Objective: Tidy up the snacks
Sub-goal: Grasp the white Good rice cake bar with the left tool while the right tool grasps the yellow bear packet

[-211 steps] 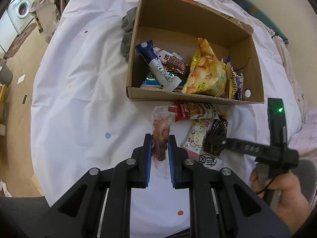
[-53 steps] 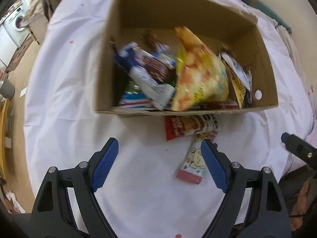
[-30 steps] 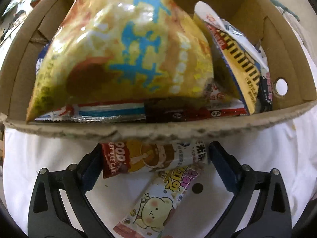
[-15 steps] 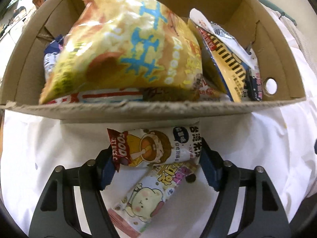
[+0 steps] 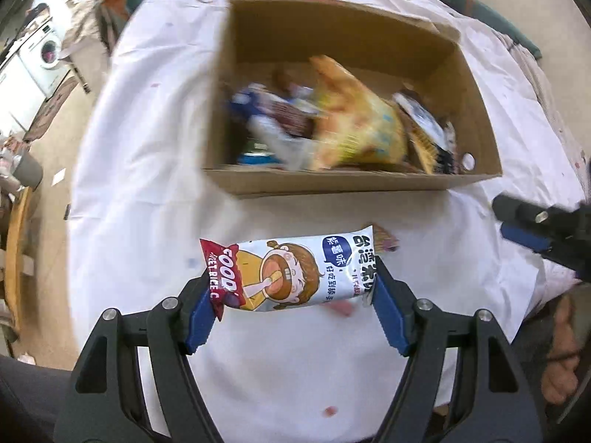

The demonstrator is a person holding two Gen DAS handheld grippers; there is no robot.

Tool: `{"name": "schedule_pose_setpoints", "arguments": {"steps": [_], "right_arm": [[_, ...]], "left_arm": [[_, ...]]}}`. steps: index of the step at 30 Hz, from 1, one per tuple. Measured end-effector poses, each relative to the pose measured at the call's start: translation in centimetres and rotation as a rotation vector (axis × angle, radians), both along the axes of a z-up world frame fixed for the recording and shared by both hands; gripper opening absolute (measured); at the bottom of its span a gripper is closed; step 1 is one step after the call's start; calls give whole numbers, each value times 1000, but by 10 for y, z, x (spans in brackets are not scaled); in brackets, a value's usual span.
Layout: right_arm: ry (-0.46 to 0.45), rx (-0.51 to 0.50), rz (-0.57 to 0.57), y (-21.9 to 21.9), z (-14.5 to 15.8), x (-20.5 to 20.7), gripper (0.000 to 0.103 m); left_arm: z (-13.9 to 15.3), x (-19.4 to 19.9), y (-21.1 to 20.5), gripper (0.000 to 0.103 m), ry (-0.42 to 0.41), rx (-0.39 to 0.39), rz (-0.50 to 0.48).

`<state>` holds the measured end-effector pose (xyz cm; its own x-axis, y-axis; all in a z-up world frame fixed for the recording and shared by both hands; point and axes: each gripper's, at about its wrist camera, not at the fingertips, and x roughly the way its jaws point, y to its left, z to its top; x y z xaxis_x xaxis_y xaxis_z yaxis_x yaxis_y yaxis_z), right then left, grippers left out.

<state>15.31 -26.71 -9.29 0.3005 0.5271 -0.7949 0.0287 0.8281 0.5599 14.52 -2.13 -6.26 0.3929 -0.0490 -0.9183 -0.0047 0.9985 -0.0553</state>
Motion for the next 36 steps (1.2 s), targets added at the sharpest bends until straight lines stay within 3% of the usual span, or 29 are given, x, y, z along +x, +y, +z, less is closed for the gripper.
{"name": "schedule_pose_setpoints", "arguments": {"steps": [4, 9, 17, 20, 25, 29, 36], "right_arm": [[90, 14, 49, 26, -23, 8, 87], [158, 22, 101, 68, -42, 15, 77], [154, -198, 207, 127, -64, 24, 72], [113, -287, 253, 137, -68, 21, 64], [66, -388, 297, 135, -68, 13, 30], [53, -325, 291, 120, -59, 8, 27], [-53, -185, 275, 84, -24, -12, 27]], "left_arm": [[7, -11, 23, 71, 0, 10, 9], [1, -21, 39, 71, -22, 7, 56], [-4, -26, 54, 71, -12, -37, 123], [-4, -27, 56, 71, -6, -60, 134], [-4, -25, 57, 71, -6, -77, 145], [-4, -26, 54, 71, -9, -70, 137], [-5, -27, 48, 71, -15, -50, 129]]}}
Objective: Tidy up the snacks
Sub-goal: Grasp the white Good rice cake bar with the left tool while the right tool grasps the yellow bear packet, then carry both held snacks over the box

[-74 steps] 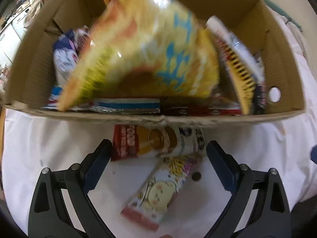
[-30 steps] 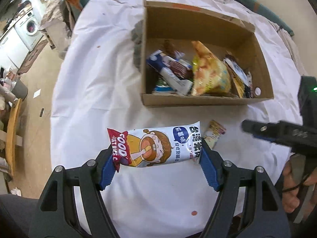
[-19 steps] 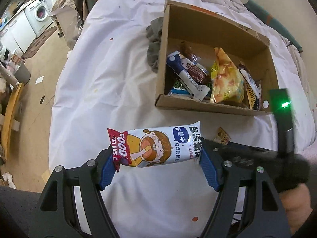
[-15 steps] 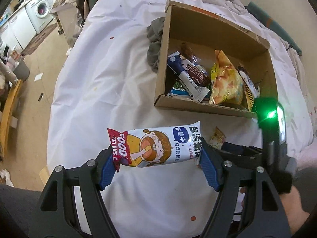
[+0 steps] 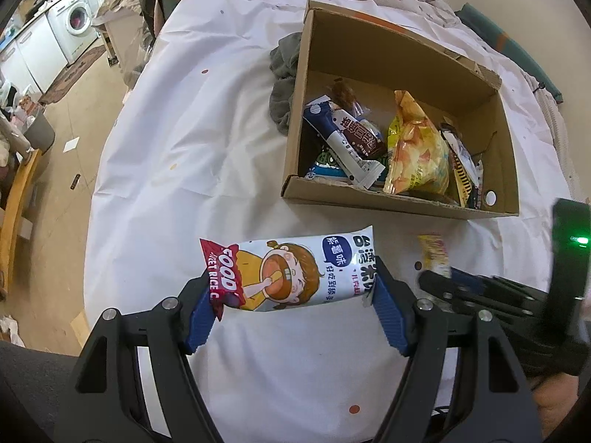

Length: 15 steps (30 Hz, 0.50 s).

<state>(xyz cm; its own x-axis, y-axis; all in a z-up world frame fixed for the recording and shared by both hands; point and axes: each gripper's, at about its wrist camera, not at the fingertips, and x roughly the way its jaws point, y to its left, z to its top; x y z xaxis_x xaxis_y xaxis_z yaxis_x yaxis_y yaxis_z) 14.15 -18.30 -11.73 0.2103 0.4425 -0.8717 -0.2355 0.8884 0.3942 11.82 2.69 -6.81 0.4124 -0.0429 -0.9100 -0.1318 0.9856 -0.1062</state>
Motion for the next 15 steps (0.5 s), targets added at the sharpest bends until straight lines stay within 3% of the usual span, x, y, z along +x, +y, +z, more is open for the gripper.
{"name": "schedule_pose_setpoints", "arguments": {"steps": [10, 15], "right_arm": [[-54, 96, -45, -45, 27, -11, 27], [-129, 163, -50, -51, 53, -7, 27]], "left_arm": [[5, -2, -12, 71, -59, 50, -34], [21, -1, -13, 71, -110, 69, -43]]}}
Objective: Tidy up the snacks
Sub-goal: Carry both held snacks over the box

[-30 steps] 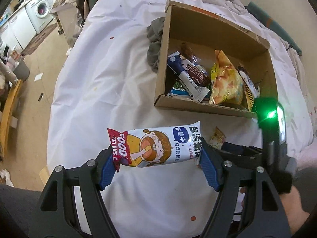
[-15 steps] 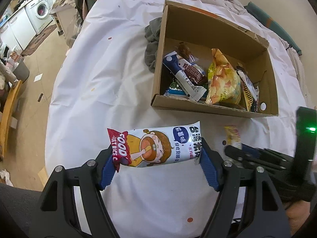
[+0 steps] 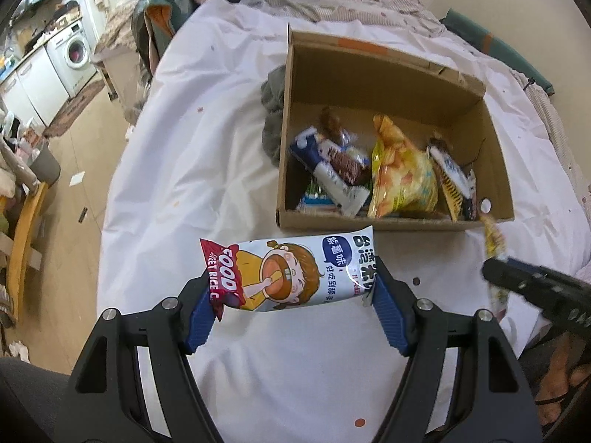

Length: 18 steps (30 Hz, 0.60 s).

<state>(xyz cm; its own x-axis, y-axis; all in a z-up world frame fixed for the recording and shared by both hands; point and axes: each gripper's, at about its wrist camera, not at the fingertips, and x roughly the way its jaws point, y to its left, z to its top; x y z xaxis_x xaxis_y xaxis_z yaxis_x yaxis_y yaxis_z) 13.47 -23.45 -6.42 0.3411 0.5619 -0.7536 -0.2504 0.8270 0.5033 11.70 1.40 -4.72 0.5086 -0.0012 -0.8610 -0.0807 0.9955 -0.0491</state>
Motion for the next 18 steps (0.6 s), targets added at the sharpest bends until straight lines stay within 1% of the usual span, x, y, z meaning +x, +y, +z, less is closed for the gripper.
{"name": "schedule_pose_setpoints", "arguments": {"steps": [6, 7, 9, 12, 18], "right_arm": [[-124, 69, -16, -14, 39, 10, 27], [-139, 75, -21, -10, 46, 15, 27], [-170, 81, -39, -18, 55, 23, 27], [-193, 105, -74, -29, 64, 37, 27], [-219, 73, -121, -40, 67, 62, 27]], "left_arm": [[26, 11, 2, 71, -58, 3, -9], [31, 16, 1, 71, -67, 4, -14], [38, 23, 1, 71, -81, 5, -21], [48, 37, -1, 71, -103, 10, -35], [60, 62, -8, 71, -149, 15, -66]]}}
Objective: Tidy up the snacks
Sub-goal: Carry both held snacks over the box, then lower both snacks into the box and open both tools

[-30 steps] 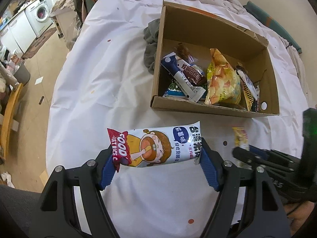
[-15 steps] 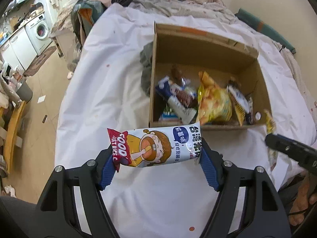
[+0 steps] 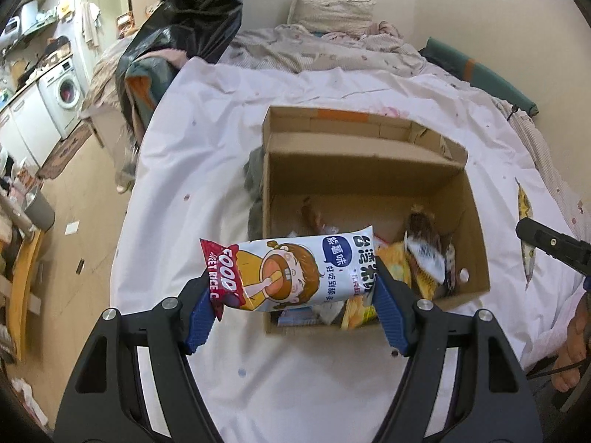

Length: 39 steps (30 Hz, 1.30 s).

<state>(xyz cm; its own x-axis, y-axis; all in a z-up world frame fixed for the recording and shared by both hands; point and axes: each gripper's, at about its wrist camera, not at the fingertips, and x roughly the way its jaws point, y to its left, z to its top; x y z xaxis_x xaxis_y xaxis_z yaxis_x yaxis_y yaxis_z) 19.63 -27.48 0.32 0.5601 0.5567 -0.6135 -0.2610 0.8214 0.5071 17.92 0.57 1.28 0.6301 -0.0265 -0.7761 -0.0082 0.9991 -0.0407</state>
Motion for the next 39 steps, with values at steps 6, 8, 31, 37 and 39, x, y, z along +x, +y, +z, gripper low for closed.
{"name": "schedule_pose_setpoints", "arguments": {"steps": [6, 8, 31, 37, 39], "right_arm": [[34, 0, -42, -9, -7, 23, 27], [67, 1, -50, -7, -16, 26, 27], [237, -135, -53, 22, -71, 40, 30], [223, -134, -86, 17, -66, 40, 59], [189, -123, -110, 13, -59, 38, 80]], "left_arm": [[-2, 26, -8, 71, -18, 14, -14], [-9, 34, -12, 71, -3, 0, -22], [-39, 55, -13, 93, 36, -82, 17], [-33, 51, -14, 103, 18, -113, 8], [-31, 47, -15, 103, 6, -111, 5]]}}
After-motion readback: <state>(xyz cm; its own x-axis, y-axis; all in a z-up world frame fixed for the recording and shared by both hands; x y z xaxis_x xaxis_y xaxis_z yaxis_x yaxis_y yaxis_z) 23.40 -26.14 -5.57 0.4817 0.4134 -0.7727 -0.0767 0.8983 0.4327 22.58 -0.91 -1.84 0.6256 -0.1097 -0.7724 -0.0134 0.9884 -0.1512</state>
